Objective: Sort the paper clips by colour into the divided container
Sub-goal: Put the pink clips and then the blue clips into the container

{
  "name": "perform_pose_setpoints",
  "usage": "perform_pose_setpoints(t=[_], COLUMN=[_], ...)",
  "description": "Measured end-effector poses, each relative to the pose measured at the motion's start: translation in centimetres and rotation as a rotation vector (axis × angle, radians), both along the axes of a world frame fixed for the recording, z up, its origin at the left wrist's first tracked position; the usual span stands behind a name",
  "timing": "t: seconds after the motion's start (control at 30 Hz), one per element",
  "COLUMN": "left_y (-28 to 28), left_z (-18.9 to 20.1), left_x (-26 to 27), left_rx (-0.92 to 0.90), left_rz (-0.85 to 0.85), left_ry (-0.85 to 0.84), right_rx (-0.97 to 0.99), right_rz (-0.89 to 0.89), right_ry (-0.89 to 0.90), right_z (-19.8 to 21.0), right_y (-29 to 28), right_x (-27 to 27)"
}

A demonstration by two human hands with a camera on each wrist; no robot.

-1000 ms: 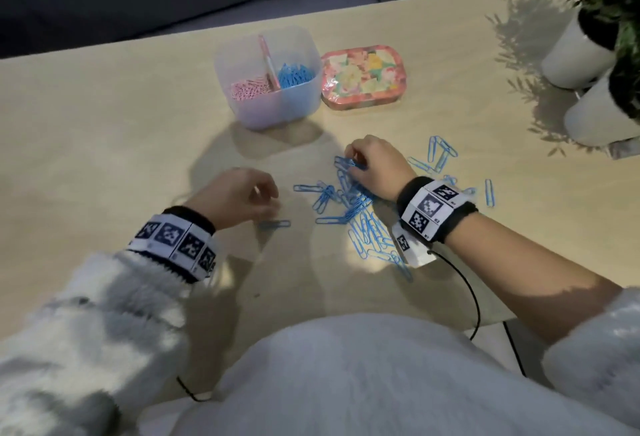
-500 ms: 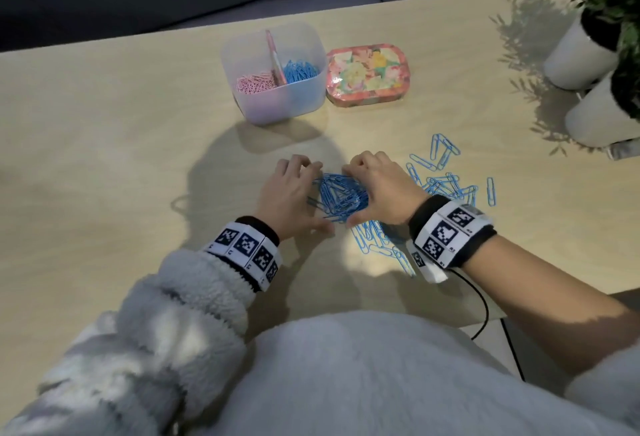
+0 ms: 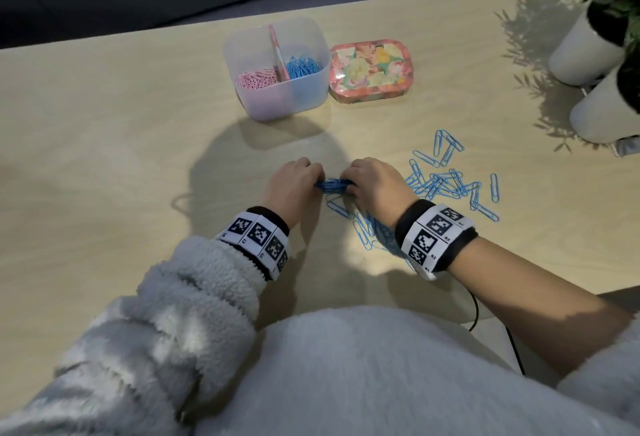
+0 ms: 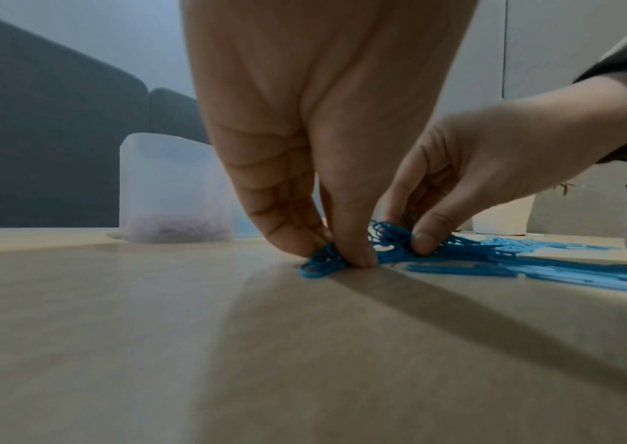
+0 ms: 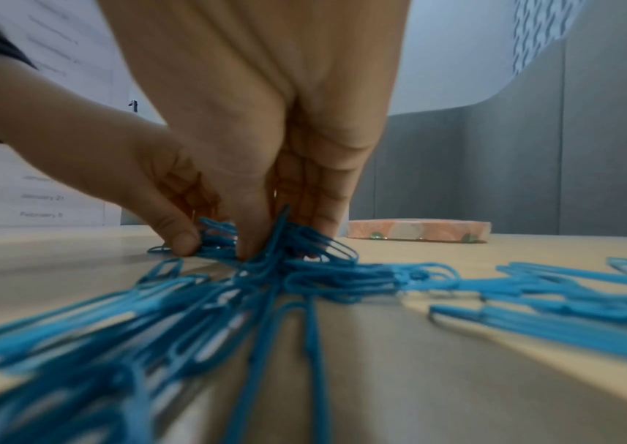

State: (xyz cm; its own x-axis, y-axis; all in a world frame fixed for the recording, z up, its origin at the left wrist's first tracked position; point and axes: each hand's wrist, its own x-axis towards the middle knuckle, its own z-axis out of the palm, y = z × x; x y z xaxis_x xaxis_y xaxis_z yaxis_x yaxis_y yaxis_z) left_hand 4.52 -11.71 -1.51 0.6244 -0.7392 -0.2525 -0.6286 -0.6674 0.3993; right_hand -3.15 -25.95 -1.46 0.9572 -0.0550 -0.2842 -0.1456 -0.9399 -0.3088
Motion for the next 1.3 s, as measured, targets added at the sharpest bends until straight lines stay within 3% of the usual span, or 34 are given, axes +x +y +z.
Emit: perform_pose_setpoints(t=[0.2,0.43,0.6,0.8,0.93,1.07,1.2,1.3], left_y=[0.0,0.8,1.3,0.7,-0.8,-3.9,-7.1,-8.6], left_z=[-0.1,0.4,0.8,2.7,5.5,7.5,8.6,8.2], left_x=[0.5,0.7,1.1,2.9,6.4,10.2,12.7,13.3], left_rx=[0.095,0.075,0.014,-0.100,-0.225,-0.338,-0.201,-0.045], left_rz=[-0.031,-0.021,0.049,0.115,0.205,0.353,0.427,0.392], left_ry=[0.020,0.099,0.160,0.172,0.138,0.096,-0.052,-0.153], right_rx=[0.244,0.521,0.570,0.496,0.489,0.702,0.708,0.547], right_rz=[-0.212,-0.446,-0.441,-0.375,-0.417,-0.574,-0.614,-0.627], right_ry=[-0.097,-0.191,-0.147,-0.019,-0.083,-0.278,-0.306,-0.263], right_z=[1.7,6.8,9.4,8.8,8.6,8.4,6.6,4.9], right_y=[-2.4,-6.3,-5.7,-4.7,-4.3,-4.8,-6.5,-8.2], right_x=[1.3,9.7,15.8,19.4,18.4,14.0,7.2,1.5])
